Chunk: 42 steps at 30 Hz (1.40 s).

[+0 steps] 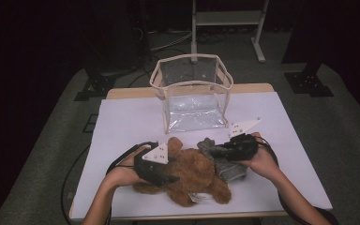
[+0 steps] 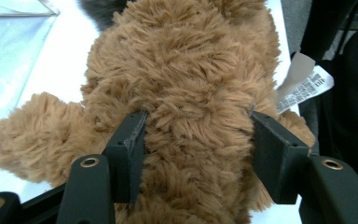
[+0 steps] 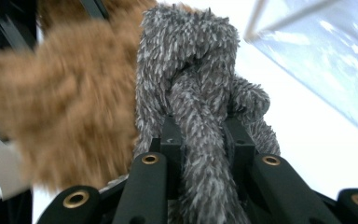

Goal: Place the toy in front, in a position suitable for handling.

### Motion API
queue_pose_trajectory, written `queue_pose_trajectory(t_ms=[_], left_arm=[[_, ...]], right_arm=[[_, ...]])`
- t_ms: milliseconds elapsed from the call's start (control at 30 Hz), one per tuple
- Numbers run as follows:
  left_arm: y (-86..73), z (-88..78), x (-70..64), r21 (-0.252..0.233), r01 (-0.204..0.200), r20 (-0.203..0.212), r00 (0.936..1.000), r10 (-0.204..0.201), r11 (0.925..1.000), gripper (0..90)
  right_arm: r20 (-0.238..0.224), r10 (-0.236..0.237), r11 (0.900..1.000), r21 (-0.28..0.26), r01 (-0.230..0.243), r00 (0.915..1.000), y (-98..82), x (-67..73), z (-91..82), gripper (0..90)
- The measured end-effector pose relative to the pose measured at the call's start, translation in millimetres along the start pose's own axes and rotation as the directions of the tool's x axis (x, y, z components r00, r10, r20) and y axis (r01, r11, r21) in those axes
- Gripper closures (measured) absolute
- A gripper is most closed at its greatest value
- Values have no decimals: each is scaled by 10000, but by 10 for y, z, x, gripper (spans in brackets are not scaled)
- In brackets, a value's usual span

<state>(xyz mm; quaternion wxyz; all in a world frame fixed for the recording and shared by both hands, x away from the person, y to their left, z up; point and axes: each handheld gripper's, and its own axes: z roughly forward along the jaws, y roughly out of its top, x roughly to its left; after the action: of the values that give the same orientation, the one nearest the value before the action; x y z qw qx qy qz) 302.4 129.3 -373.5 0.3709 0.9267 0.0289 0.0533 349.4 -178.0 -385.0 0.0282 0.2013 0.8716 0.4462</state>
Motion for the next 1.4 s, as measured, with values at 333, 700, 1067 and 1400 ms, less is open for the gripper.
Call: queue_pose_trajectory(t_ms=[333, 700, 1067, 1400], left_arm=[[1, -9, -38, 206, -359, 243, 9991, 354, 9991, 400], [-12, -12, -25, 4, -372, 55, 9993, 372, 9993, 402], [11, 14, -21, 95, -437, 73, 9990, 436, 9990, 394], [-14, -13, -48, 55, -515, 342, 9981, 513, 9987, 391]], right_arm=[[-108, 149, 9986, 514, -143, 9998, -62, -59, 138, 728], [-152, 95, 9993, 369, -89, 9998, -16, -48, 130, 728], [120, 196, 9997, 150, -198, 9997, 1, -80, -84, 727], [-363, 188, 9990, 406, -174, 9992, 50, -64, 202, 725]])
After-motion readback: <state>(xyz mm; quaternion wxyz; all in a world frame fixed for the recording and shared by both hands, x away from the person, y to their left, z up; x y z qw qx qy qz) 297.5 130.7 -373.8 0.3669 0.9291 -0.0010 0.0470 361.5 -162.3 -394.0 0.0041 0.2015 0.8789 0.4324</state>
